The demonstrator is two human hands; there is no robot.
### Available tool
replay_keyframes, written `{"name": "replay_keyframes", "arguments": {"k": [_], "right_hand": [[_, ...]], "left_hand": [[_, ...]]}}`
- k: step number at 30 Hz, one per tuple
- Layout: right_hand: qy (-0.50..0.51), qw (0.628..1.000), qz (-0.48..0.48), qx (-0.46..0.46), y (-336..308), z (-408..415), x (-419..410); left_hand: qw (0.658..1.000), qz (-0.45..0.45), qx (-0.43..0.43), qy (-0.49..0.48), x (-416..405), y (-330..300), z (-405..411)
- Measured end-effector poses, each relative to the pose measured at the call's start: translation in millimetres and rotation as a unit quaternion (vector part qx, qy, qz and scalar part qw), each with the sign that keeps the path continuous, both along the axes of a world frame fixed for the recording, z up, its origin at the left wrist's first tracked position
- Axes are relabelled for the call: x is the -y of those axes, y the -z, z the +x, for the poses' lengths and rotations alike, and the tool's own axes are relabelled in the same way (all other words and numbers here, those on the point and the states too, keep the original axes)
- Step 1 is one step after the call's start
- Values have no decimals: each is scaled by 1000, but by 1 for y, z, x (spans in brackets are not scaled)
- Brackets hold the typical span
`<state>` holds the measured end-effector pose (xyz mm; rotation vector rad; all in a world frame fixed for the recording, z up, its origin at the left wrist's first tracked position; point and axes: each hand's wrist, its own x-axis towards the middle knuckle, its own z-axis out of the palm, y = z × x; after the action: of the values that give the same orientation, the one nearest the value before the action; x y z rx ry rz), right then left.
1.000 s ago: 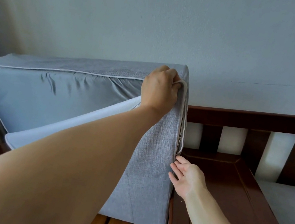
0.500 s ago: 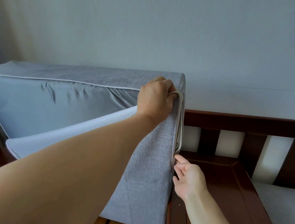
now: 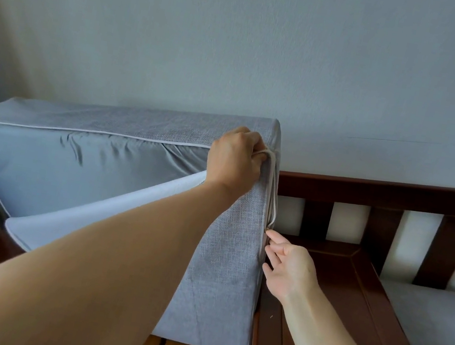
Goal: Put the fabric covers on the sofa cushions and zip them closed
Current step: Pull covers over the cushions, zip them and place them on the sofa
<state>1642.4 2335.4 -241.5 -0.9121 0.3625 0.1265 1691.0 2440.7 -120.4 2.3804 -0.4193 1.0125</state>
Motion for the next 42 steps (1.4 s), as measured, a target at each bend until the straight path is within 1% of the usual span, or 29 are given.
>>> {"name": "replay_keyframes", "arguments": {"k": [6,12,15,17,19,21,23,24,26,28,30,33,35,39,42], "right_hand": [[6,1000,18,7,-23,-2,-2],[11,996,54,74,-73,1,-1],[2,993,34,112,-103,1,0],[0,994,21,111,-112,0,2],[-2,995,4,98,-113,-2,4],[-5,997,-6,82,-116,-3,6],[-13,997,-20,67,-121,-4,7],[-18,998,-28,56,-126,-4,9],[-26,998,-41,36,-131,-5,10],[-31,998,-50,15,-139,-4,14],[-37,997,-73,4,-148,-4,15],[-60,990,-123,17,-164,-4,14],[-69,984,-160,27,-172,-2,11],[-61,968,-240,47,-174,13,-8],[-24,945,-323,47,-165,21,-29]], "left_hand": [[1000,4,-7,3,-1,-1,1],[1000,10,-23,2,-2,-5,0],[999,18,-32,3,-3,-9,1],[999,28,-40,13,-5,-11,2],[997,40,-38,46,-7,-12,0],[992,98,-34,71,-15,-15,-3],[981,181,-24,61,-30,-16,-4],[978,200,-35,45,-39,-22,-4],[975,211,-64,-3,-50,-31,-6],[965,237,-103,-39,-49,-44,-5],[960,244,-130,-50,-44,-50,-5],[963,216,-150,-60,-43,-52,-3],[962,216,-158,-54,-44,-54,-1],[960,237,-145,-22,-51,-54,5],[970,219,-109,18,-55,-50,8]]}}
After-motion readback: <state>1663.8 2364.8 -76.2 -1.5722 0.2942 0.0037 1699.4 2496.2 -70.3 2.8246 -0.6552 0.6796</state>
